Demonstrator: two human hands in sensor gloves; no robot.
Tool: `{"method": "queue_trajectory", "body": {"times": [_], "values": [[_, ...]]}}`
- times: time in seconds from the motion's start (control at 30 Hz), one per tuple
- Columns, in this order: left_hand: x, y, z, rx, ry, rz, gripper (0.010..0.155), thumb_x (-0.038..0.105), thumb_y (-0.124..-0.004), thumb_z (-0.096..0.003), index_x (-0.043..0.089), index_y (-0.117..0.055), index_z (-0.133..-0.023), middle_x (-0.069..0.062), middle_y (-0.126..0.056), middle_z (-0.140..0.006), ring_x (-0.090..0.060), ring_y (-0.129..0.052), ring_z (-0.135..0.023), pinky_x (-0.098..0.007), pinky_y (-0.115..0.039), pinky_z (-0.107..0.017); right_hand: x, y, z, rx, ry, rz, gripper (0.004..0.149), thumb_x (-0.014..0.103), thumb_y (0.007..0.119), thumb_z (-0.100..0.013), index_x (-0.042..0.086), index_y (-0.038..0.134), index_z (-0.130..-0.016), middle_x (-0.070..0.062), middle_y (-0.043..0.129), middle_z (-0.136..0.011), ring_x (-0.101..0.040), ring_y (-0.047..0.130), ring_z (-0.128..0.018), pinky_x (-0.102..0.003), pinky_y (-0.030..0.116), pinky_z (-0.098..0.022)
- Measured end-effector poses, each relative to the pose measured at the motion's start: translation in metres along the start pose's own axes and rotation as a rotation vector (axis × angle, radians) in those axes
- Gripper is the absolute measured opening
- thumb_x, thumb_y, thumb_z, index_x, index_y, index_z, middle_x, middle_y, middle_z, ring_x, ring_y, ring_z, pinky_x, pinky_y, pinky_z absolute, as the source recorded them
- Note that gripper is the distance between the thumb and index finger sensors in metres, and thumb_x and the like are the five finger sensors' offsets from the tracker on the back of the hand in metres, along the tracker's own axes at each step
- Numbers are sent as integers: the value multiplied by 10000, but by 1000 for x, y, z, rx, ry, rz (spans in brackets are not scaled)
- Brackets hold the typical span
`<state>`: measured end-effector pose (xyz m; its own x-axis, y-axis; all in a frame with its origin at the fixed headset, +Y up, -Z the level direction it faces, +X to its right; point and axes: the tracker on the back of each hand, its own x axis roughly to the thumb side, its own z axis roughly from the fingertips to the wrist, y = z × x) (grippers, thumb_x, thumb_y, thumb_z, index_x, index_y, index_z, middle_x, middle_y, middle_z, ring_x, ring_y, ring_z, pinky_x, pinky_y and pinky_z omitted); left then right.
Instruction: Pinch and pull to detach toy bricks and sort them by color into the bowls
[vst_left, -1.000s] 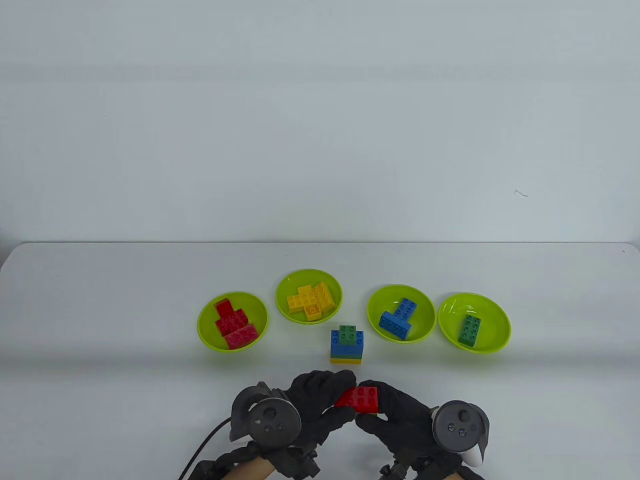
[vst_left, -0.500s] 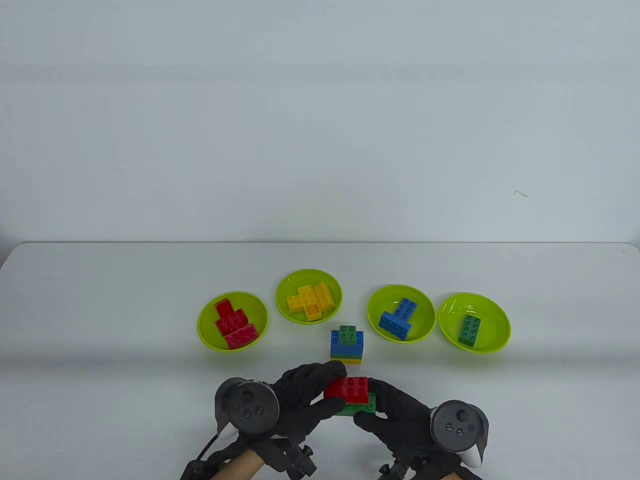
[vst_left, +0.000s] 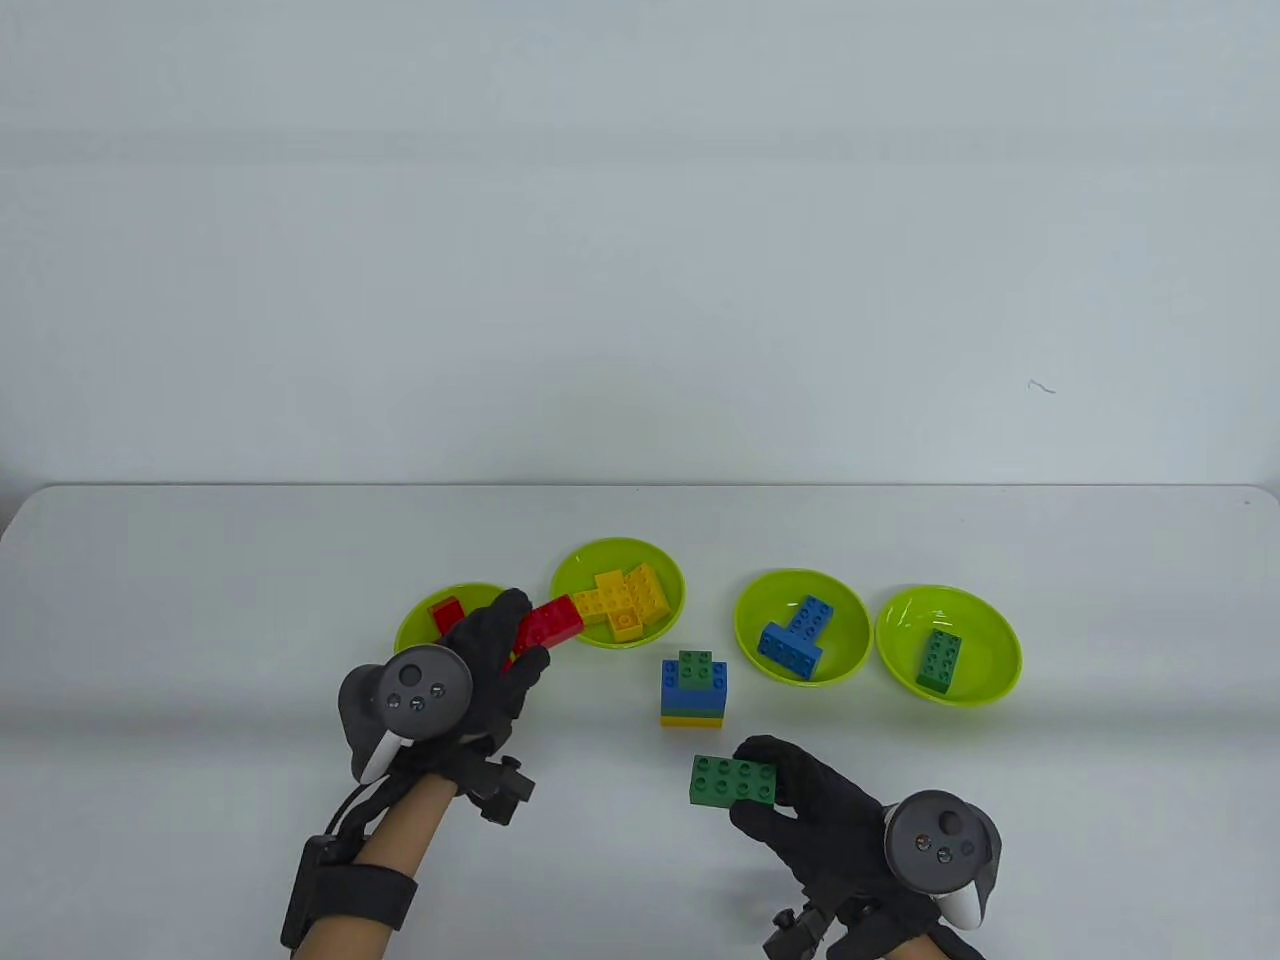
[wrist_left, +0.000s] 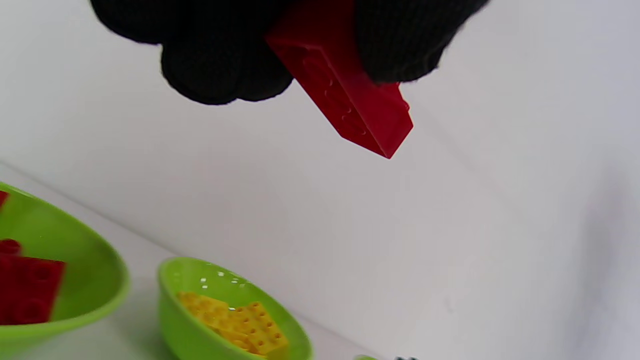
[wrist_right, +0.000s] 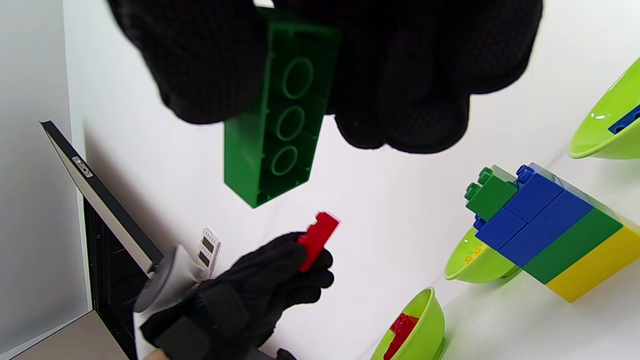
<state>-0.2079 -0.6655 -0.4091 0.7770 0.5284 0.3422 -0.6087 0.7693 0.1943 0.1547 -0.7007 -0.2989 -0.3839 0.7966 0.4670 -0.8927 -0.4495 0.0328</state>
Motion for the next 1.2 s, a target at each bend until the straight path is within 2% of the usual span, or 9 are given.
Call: {"method": "queue_trajectory", "body": {"times": [0.33,0.57,0.73,0.83,0.97,1.1,1.2], "values": [[-57,-12,-25,-40,259,-166,636,311,-742,-518,-14,-586,-1042,-303,-728,-964,-460,-787,-841,-599,-595,-655,0,-3,-1,-7,9,-2,622,387,813,-463,20,700,-953,-210,865,-834,-366,929,-682,-527,714,-597],[-78,-21,-29,-72,342,-206,636,309,-747,-515,-14,-593,-1040,-303,-735,-960,-463,-791,-837,-599,-596,-654,-1,-5,-3,-9,11,5,621,387,814,-464,23,698,-955,-207,865,-835,-363,929,-683,-523,715,-599],[-82,-31,-30,-141,342,-215,681,357,-736,-521,-14,-549,-1060,-315,-685,-990,-478,-743,-869,-610,-556,-670,-2,-6,-3,-10,17,1,621,384,814,-463,18,701,-953,-211,866,-833,-366,929,-681,-526,714,-597],[-72,-26,-28,-133,292,-213,757,425,-730,-519,-17,-487,-1083,-328,-614,-1032,-503,-680,-910,-630,-508,-685,-1,-7,-3,-16,15,-1,623,386,814,-463,19,700,-953,-210,865,-834,-366,928,-682,-526,714,-598],[-40,-15,-23,-159,136,-219,795,478,-718,-520,-4,-460,-1098,-332,-564,-1067,-528,-628,-948,-662,-470,-694,-1,-9,-3,-18,15,-2,622,387,813,-465,21,699,-954,-211,863,-836,-367,927,-683,-526,712,-600],[4,-10,-7,-254,-2,-198,849,524,-706,-526,11,-395,-1127,-342,-468,-1120,-563,-529,-1014,-718,-401,-694,-3,-9,-3,-24,20,2,623,387,814,-464,17,701,-953,-212,865,-834,-368,928,-681,-528,712,-597],[29,-15,8,-324,-77,-186,878,549,-695,-530,26,-349,-1144,-370,-392,-1137,-596,-463,-1035,-750,-367,-684,-3,-11,-3,-30,22,4,623,386,814,-464,16,701,-953,-213,866,-832,-370,928,-680,-528,712,-596]]}}
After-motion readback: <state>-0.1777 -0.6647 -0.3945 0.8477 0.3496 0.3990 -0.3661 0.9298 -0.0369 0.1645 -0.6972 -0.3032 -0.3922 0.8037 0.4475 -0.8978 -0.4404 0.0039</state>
